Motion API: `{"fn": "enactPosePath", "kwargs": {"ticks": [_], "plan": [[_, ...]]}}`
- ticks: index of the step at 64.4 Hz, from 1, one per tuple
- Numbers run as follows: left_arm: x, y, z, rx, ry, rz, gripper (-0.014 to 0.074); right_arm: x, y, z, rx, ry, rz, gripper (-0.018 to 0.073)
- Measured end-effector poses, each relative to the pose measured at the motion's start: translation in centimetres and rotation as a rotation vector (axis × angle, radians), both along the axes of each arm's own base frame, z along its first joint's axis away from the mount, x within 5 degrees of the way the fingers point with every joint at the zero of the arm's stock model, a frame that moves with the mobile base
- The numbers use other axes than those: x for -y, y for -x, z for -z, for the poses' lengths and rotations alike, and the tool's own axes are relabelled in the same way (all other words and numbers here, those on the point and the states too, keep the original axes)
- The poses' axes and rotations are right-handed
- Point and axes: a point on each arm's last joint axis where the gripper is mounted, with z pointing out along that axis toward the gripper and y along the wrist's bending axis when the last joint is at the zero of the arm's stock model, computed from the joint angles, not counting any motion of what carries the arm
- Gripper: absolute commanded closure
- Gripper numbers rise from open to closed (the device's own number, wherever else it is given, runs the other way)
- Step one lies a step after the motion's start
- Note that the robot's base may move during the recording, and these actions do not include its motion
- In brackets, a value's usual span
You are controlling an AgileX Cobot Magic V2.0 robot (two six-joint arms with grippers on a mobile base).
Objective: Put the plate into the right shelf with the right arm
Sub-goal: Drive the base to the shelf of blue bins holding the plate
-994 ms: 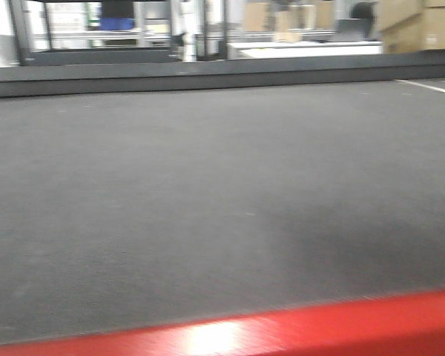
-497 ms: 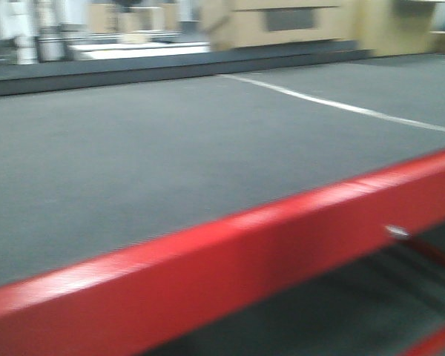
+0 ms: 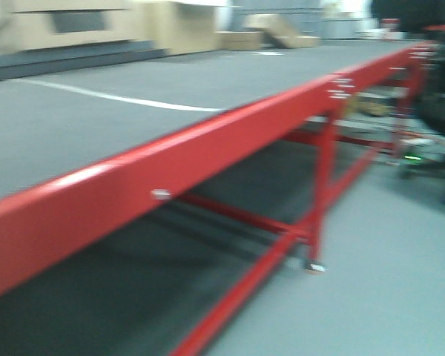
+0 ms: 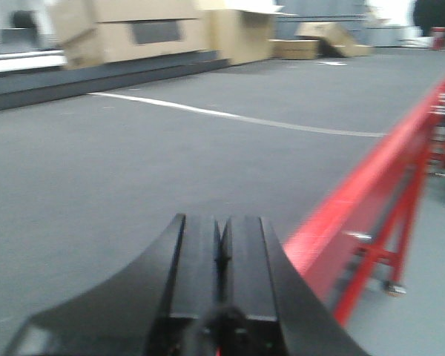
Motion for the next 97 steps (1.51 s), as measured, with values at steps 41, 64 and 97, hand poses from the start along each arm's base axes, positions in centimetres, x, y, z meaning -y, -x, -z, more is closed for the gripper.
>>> {"fn": "enactPosePath", "kwargs": {"ticks": [41,64,97], "plan": [[0.0,0.0,0.0,0.0,0.0,0.0,0.0643,0.0,0.02,0.0,0.001,0.0,0.0,0.0505],[0.0,0.0,0.0,0.0,0.0,0.0,0.0643,0.0,0.02,0.0,0.001,0.0,0.0,0.0505],[0.0,0.0,0.01,-0.001,0.0,0.0,0.0643,0.03,0.05,0.03,-0.002,0.0,0.001,0.0505]]}}
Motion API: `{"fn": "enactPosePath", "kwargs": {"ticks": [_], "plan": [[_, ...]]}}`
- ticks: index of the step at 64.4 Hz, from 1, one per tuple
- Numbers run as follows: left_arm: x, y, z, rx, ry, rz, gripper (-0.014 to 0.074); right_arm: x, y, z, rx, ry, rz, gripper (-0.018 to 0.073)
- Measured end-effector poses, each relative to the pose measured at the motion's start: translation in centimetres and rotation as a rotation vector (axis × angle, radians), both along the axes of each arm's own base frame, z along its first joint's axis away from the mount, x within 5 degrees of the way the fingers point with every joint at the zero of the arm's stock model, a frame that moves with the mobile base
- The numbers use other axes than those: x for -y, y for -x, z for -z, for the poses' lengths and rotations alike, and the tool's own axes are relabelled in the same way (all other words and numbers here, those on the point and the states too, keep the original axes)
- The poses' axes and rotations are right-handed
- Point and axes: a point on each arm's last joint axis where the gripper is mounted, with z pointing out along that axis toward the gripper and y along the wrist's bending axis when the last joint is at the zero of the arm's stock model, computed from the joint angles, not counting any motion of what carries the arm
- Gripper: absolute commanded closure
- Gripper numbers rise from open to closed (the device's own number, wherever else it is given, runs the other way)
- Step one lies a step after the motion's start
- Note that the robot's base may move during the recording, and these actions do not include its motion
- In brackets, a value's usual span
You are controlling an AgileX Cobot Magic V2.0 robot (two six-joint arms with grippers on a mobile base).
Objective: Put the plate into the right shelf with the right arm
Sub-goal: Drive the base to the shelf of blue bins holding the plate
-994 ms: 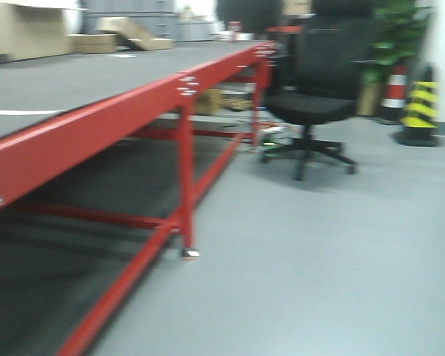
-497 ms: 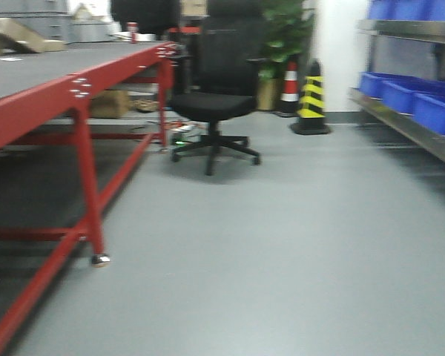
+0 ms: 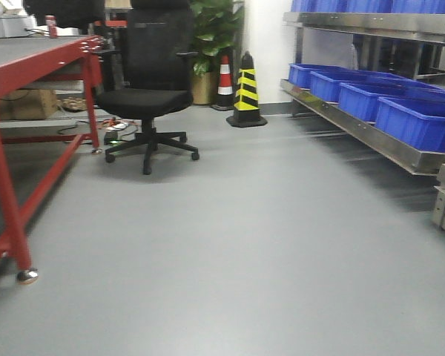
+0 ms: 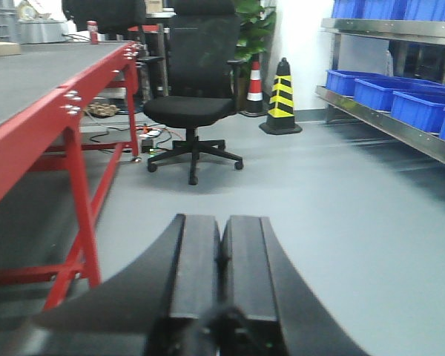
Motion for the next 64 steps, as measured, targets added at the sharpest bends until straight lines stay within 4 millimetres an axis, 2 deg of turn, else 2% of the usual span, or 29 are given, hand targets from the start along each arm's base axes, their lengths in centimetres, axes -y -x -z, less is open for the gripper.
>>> {"fn": "enactPosePath", "kwargs": {"ticks": [64], "plan": [[0.0,0.0,0.0,0.0,0.0,0.0,0.0643,0.01,0.03,-0.01,0.002,0.0,0.0,0.0505]]}}
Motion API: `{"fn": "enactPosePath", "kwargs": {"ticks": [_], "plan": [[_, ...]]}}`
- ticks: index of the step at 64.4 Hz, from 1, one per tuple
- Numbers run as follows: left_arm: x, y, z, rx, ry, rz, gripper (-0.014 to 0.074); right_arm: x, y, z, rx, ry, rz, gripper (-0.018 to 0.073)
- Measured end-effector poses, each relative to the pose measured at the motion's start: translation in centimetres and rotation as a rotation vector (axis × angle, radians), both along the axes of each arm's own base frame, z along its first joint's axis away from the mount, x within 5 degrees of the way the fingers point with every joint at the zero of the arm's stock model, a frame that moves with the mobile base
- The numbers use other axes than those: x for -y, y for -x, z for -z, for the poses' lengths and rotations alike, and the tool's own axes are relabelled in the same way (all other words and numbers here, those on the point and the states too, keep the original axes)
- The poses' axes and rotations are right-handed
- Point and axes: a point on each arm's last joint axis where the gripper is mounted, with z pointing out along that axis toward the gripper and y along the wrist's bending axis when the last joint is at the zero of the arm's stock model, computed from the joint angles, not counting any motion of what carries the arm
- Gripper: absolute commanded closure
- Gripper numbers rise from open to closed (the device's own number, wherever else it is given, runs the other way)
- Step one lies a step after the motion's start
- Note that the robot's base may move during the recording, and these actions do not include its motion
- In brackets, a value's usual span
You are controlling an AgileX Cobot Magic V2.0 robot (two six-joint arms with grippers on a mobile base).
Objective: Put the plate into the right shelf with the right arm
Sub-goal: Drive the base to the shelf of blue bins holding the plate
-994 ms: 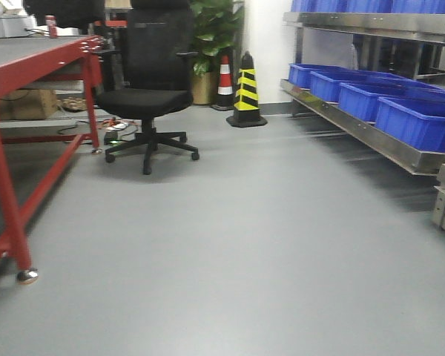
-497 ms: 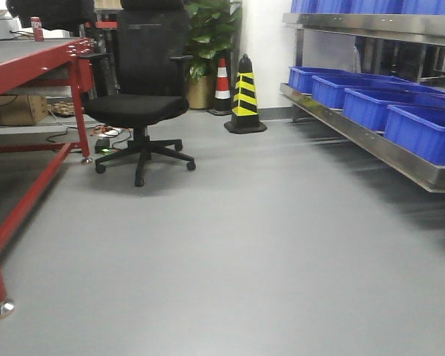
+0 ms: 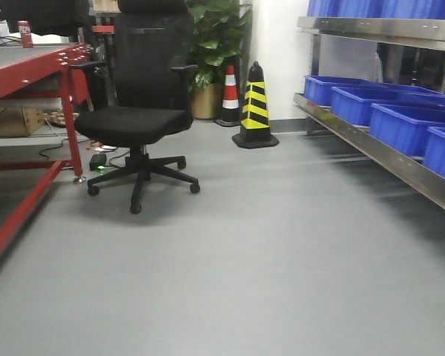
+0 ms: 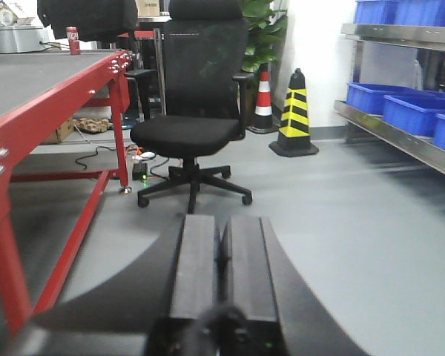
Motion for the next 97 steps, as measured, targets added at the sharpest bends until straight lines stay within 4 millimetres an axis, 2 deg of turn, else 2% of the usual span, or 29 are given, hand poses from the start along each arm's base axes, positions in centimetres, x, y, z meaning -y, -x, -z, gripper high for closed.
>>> {"fn": "enactPosePath", "kwargs": {"ticks": [97], "plan": [[0.0,0.0,0.0,0.0,0.0,0.0,0.0643,0.01,-0.04,0.12,-0.008,0.002,0.004,0.0505]]}}
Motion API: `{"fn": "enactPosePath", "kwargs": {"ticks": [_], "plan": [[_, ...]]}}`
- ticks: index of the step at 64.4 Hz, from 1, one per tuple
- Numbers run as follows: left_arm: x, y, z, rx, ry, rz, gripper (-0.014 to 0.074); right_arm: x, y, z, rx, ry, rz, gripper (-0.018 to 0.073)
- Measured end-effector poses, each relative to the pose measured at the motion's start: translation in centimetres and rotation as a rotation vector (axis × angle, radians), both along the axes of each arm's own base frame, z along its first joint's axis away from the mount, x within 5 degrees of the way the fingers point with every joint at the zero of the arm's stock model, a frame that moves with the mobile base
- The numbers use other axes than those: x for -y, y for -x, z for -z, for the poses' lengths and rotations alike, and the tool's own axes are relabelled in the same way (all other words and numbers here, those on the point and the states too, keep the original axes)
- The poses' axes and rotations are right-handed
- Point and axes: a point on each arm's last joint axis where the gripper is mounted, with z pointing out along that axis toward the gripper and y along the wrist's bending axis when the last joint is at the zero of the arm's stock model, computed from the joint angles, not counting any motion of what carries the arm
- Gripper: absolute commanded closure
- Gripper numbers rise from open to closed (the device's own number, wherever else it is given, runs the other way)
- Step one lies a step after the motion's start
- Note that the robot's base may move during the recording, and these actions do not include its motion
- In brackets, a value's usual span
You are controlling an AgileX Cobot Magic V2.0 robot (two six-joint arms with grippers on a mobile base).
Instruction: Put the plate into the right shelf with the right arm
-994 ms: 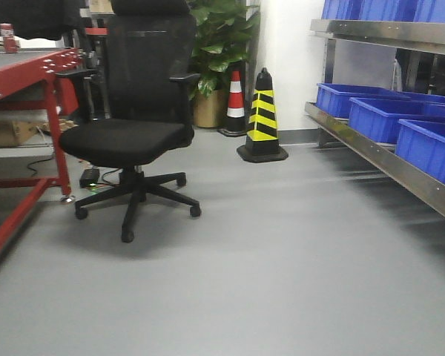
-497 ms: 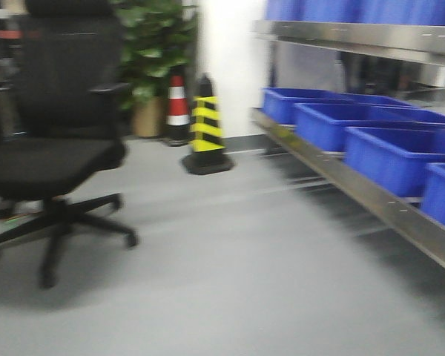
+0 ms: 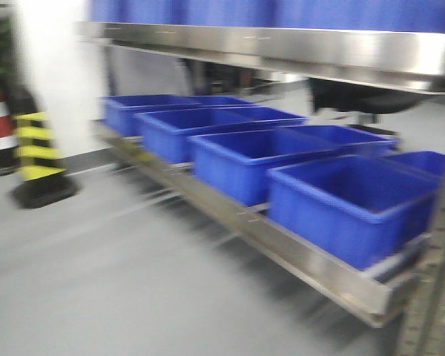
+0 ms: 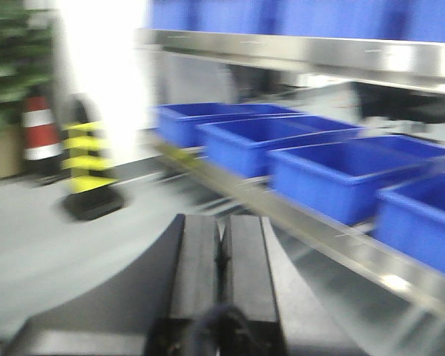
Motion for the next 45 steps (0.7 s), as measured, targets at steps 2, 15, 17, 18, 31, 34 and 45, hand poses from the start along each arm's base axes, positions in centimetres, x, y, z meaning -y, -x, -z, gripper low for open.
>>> {"fn": "enactPosePath", "kwargs": {"ticks": [2,15,17,18,31,34,45], "plan": [[0.0,0.0,0.0,0.0,0.0,0.0,0.0643,0.0,0.0,0.0,0.0,0.0,0.0,0.0505],[0.0,0.0,0.0,0.0,0.0,0.0,0.0643,0.0,0.0,0.0,0.0,0.0,0.0,0.0505],[0.0,0.0,0.0,0.0,0.0,0.0,0.0643,0.0,0.0,0.02,-0.002,0.0,0.0,0.0505],[0.0,0.0,0.0,0.0,0.0,0.0,0.0643,0.0,0.0,0.01,-0.002,0.0,0.0,0.0505],[0.0,0.0,0.0,0.0,0.0,0.0,0.0643,0.0,0.0,0.01,-0.002,0.0,0.0,0.0505],[0.0,0.0,0.0,0.0,0.0,0.0,0.0643,0.0,0.0,0.01,-0.002,0.0,0.0,0.0505],[0.0,0.0,0.0,0.0,0.0,0.0,0.0643,0.0,0.0,0.01,-0.002,0.0,0.0,0.0505]]}}
